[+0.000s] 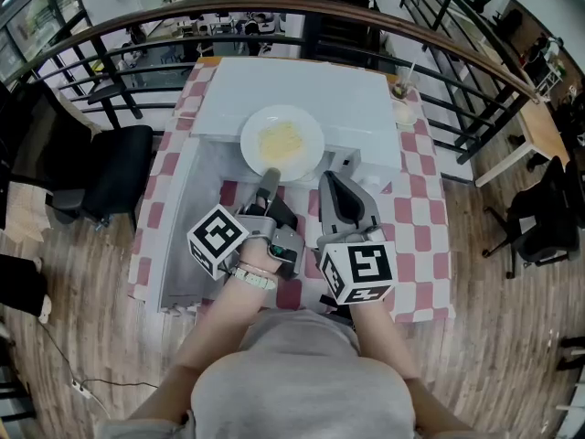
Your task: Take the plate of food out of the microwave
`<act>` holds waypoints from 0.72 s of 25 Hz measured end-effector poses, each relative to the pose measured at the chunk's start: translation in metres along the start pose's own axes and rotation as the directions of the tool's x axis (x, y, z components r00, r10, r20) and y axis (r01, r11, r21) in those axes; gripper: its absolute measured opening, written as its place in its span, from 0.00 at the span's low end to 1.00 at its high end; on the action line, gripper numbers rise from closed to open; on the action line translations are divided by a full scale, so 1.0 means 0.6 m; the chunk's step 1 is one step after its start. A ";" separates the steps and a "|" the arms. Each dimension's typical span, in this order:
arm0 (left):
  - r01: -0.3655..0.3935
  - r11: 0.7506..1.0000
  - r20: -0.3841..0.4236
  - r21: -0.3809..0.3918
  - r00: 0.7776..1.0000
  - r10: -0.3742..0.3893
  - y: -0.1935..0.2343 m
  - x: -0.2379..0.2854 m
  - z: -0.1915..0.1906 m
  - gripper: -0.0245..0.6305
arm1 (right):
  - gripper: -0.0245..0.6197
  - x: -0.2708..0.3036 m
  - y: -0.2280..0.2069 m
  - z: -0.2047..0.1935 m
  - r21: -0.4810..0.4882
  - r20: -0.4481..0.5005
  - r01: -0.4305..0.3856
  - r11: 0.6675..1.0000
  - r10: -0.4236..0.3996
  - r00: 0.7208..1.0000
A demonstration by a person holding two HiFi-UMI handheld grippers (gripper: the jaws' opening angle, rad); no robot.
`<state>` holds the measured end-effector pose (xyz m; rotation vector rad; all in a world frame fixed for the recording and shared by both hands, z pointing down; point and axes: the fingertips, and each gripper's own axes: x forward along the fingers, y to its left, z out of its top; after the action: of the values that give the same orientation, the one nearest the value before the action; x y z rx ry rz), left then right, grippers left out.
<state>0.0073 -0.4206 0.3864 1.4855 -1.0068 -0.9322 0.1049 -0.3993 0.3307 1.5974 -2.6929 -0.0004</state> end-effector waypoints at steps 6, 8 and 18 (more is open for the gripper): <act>0.004 1.000 0.026 0.007 1.000 -0.004 -0.003 0.003 -0.002 0.06 | 0.08 0.001 -0.005 0.000 -0.002 -0.006 0.015 1.000 -0.015 1.000; 0.005 1.000 0.028 0.004 1.000 -0.005 -0.003 0.003 -0.003 0.06 | 0.08 0.001 -0.006 -0.001 -0.008 -0.010 0.020 1.000 -0.020 1.000; 0.007 1.000 0.034 0.003 0.999 -0.007 -0.003 0.002 0.002 0.06 | 0.08 0.002 -0.007 -0.004 -0.007 -0.016 0.026 1.000 -0.027 1.000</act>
<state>0.0068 -0.4221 0.3844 1.4806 -1.0292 -0.9644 0.1083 -0.4024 0.3331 1.6241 -2.6570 0.0029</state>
